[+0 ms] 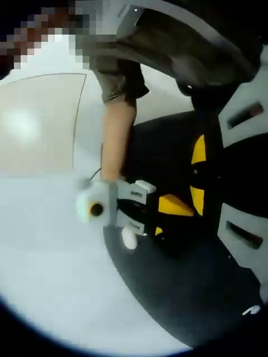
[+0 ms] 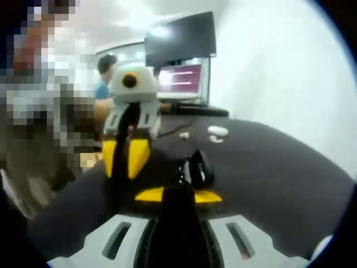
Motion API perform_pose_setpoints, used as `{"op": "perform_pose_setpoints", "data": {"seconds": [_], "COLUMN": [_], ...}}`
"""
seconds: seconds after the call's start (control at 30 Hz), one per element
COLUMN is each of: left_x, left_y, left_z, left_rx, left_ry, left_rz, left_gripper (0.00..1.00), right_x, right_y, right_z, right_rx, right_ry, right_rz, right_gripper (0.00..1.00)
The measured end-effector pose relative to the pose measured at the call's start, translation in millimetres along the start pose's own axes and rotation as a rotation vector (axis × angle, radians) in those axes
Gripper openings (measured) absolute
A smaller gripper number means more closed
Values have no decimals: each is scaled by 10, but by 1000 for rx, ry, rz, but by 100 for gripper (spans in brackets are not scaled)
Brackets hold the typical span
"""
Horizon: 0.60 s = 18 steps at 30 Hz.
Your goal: Pick up three earphones and place each one into its charging case using tactile feedback, ensure that each earphone is properly inserted and securely positioned inside the case.
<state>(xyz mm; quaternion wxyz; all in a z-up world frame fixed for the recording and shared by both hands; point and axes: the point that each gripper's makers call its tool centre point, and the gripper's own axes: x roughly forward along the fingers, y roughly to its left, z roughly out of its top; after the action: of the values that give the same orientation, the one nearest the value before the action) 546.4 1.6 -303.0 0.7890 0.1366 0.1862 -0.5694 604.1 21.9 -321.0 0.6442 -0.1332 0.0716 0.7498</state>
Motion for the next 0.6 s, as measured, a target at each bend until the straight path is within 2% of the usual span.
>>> {"op": "perform_pose_setpoints", "data": {"seconds": [0.1,0.27,0.37,0.47,0.6], "left_x": [-139,-395,-505,-551,-512], "left_y": [141,563,783,969,1276], "left_z": [163,401,418,345,97], "left_rx": [-49,-123,-121,-172,-197], "left_ry": [-94,-280,-326,-330,-200], "left_rz": [49,230,343,425,524], "left_gripper": [11,11,11,11,11], "right_x": [-3,0,1,1,6], "right_y": [-6,-2,-1,-3,7], "right_z": [-1,0,1,2,3], "right_rx": [-2,-4,-5,-6,-7], "right_ry": [0,1,1,1,1], "right_rz": [-2,-3,-4,-4,-5], "right_gripper": [19,19,19,19,19]}}
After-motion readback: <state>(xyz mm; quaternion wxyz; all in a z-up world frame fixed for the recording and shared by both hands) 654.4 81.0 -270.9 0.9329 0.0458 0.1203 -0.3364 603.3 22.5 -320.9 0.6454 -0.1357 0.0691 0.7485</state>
